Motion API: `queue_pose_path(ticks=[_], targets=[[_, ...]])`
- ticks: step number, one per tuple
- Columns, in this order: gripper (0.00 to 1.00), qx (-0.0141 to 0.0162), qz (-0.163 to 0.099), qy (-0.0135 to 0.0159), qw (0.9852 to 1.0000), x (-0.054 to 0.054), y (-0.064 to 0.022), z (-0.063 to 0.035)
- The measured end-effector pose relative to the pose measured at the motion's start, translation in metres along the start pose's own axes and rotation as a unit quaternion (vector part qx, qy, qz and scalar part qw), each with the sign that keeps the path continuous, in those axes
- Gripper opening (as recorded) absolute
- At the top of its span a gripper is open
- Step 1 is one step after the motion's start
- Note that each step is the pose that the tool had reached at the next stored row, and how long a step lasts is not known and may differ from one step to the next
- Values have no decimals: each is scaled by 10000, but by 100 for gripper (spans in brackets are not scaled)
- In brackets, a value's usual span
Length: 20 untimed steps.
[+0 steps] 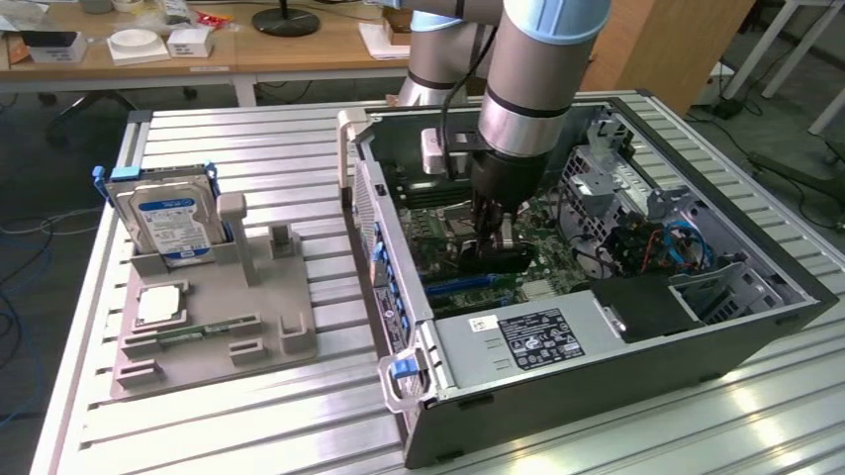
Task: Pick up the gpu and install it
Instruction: 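Insert the gpu into the slot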
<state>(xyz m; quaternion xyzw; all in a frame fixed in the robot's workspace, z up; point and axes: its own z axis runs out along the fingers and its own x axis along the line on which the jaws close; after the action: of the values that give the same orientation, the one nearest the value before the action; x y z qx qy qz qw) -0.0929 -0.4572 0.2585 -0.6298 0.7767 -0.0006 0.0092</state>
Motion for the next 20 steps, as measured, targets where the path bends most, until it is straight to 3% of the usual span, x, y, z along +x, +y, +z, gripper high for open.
queue_pose_path(ticks=[14,20], targets=[[26,0,-2,0,10000,0,3,0],[26,-6,-135,-1,9999,-10,-48,3]])
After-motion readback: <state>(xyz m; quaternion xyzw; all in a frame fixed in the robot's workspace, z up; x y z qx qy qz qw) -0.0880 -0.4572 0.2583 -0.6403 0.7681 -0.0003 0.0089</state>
